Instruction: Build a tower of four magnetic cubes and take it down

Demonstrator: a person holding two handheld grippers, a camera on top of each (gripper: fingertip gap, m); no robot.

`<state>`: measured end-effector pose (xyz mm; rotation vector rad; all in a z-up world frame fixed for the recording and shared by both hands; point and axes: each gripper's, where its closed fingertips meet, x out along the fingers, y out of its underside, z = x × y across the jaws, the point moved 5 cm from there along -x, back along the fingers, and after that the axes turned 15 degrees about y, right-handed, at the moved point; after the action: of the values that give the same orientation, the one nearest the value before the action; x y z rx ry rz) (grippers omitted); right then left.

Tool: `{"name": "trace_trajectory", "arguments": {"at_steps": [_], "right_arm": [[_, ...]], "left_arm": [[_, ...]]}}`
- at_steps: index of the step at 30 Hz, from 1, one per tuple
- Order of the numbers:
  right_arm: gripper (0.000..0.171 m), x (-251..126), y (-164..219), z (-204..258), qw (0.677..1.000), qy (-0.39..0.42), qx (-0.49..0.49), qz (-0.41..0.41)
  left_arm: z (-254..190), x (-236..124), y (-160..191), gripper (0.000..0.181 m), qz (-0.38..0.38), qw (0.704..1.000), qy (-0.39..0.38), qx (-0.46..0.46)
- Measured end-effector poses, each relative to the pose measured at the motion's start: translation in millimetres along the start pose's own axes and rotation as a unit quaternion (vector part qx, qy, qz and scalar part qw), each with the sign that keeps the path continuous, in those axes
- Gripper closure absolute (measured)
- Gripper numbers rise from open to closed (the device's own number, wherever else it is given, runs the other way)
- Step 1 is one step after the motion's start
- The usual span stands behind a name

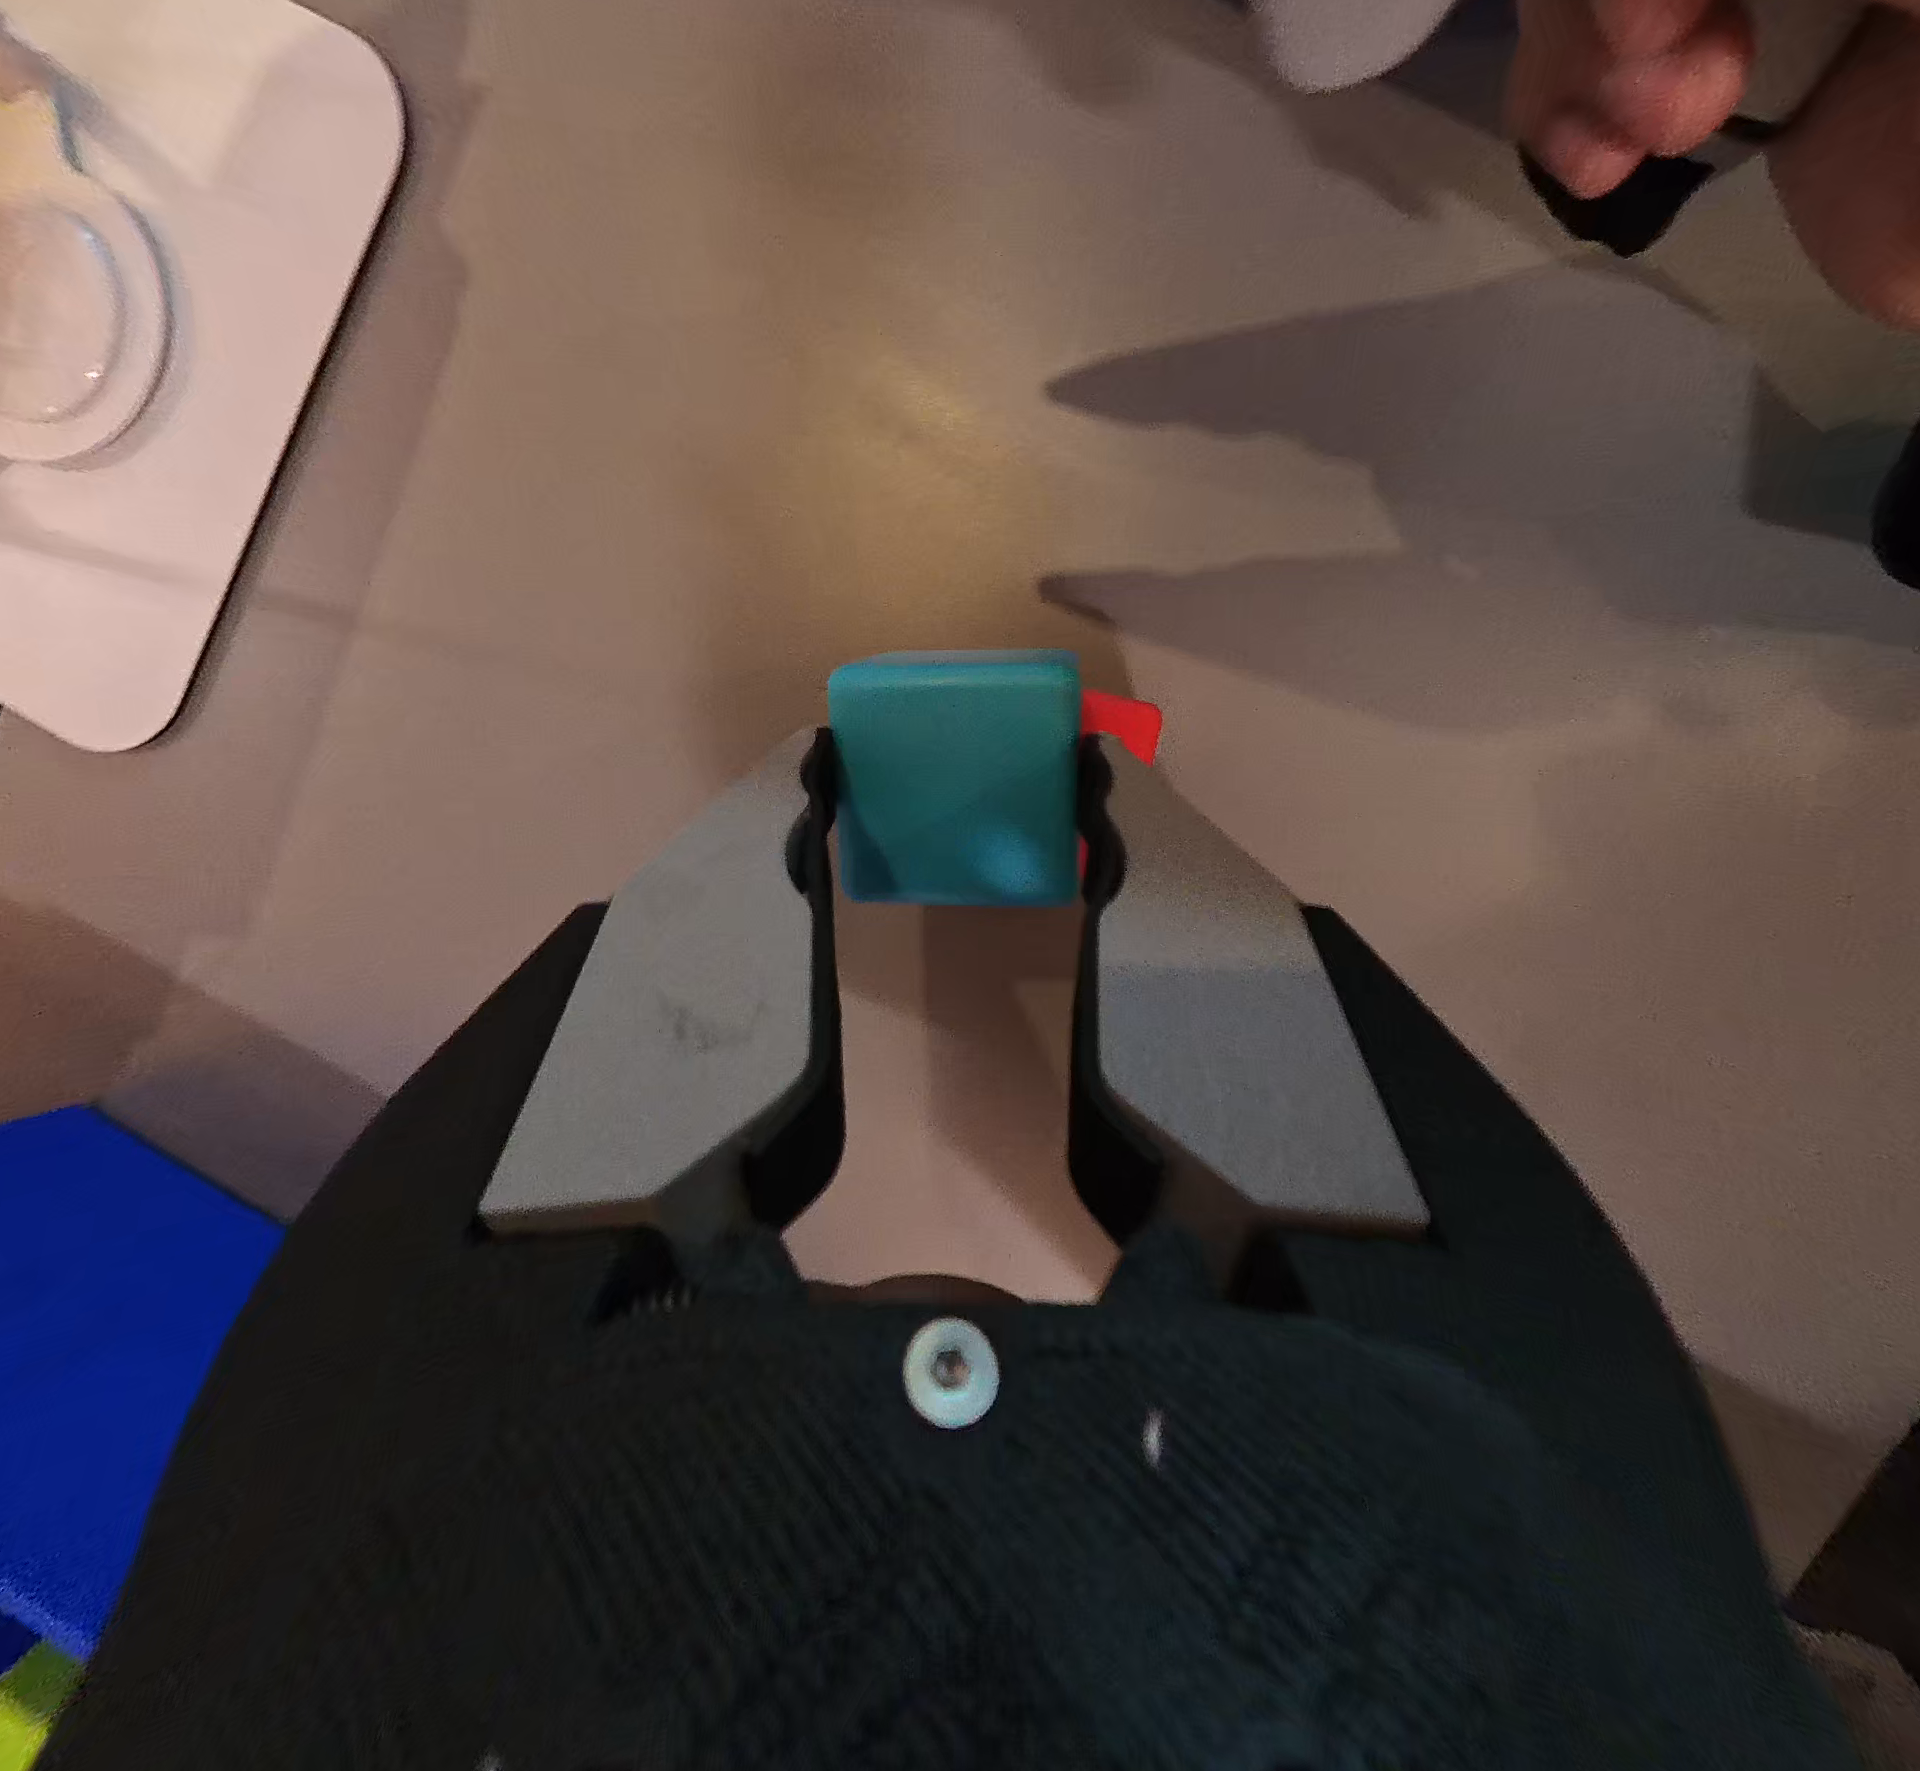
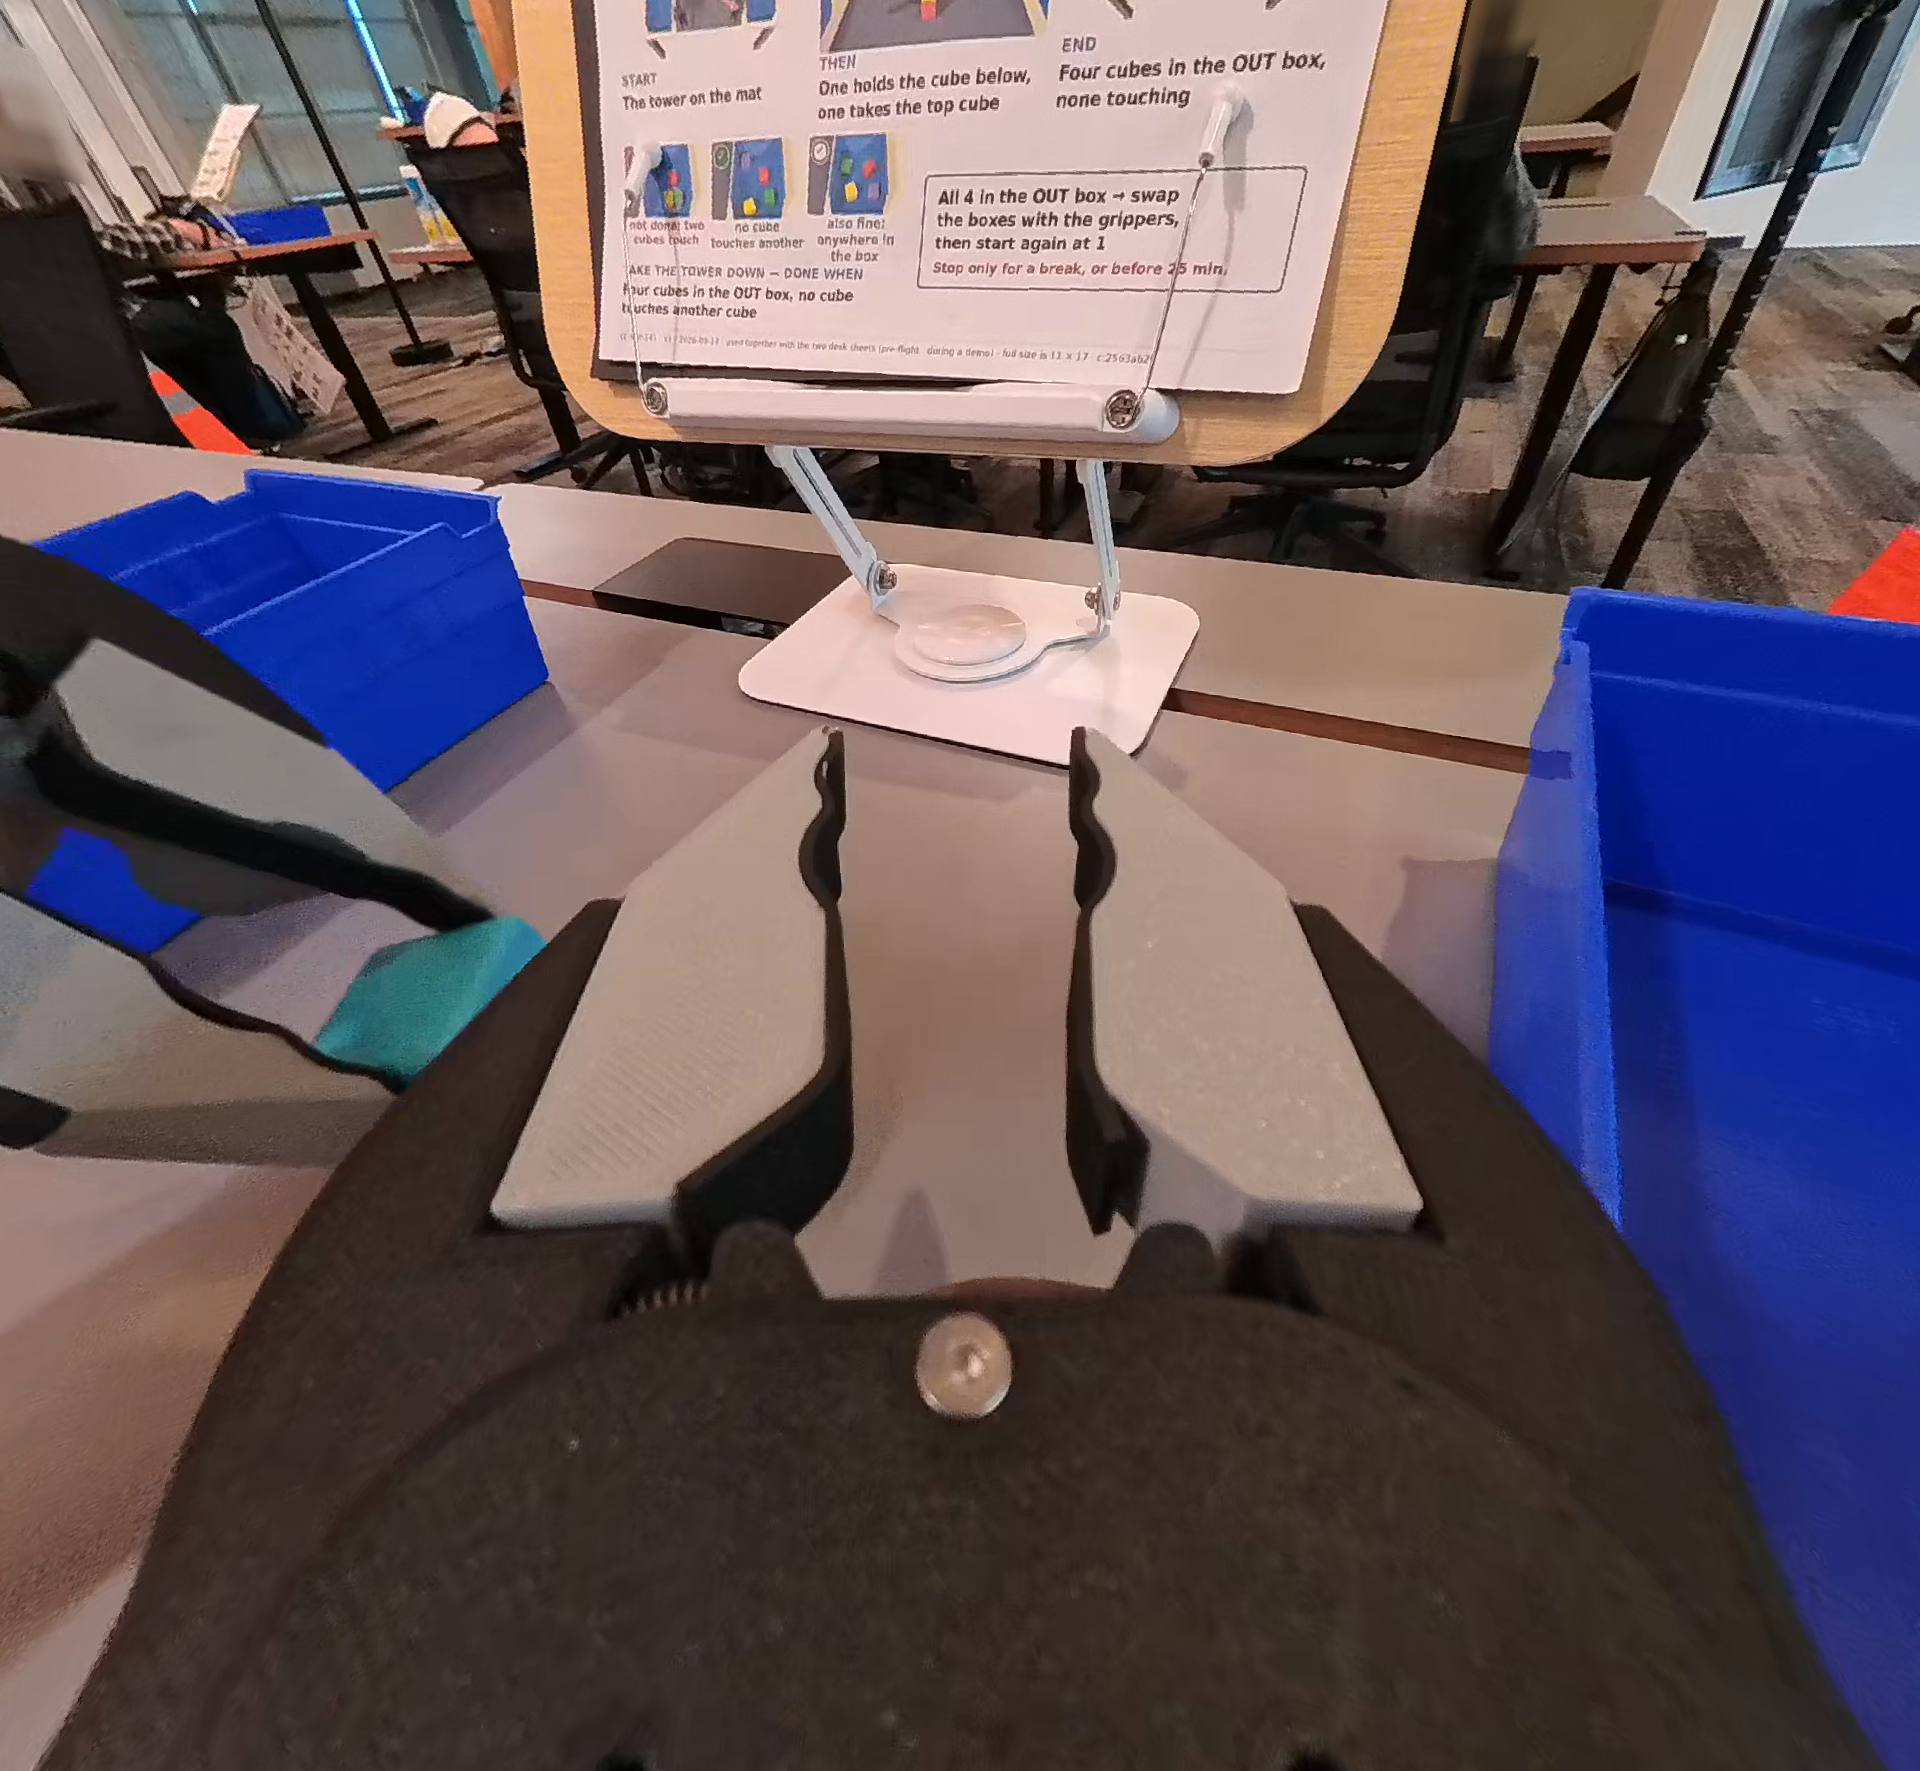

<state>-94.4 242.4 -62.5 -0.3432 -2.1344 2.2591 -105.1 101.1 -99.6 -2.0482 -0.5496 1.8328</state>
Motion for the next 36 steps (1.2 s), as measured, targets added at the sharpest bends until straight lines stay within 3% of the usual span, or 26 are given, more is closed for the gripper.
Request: {"name": "trace_trajectory", "arguments": {"at_steps": [14,18,21,25,28,31,36], "right_arm": [[0.131,-1.5,-1.0,1.2,1.000,-0.003,0.001,-0.002],[0.131,-1.7,-0.7,-0.1,1.000,-0.002,0.002,-0.002],[0.131,-1.3,0.2,-1.1,1.000,-0.001,0.004,-0.001],[0.131,0.3,3.8,-0.1,1.000,-0.002,0.004,0.004],[0.131,3.7,9.5,2.8,1.000,-0.001,-0.007,0.013],[0.131,7.1,15.5,5.6,0.999,0.002,-0.023,0.022],[0.131,13.0,25.7,9.1,0.998,0.007,-0.049,0.035]], "left_arm": [[-6.5,2.5,6.4,0.136,0.021,0.999,0.026,0.020],[3.1,-26.0,3.1,0.126,-0.047,0.999,-0.009,-0.002],[25.7,-76.9,7.9,0.128,-0.130,0.986,-0.100,-0.023],[76.4,-162.2,55.7,0.131,-0.215,0.935,-0.247,-0.133],[112.2,-194.0,114.1,0.127,-0.203,0.906,-0.292,-0.229],[142.2,-201.1,169.3,0.127,-0.163,0.885,-0.330,-0.284],[180.6,-180.4,235.3,0.127,-0.088,0.876,-0.339,-0.331]]}}
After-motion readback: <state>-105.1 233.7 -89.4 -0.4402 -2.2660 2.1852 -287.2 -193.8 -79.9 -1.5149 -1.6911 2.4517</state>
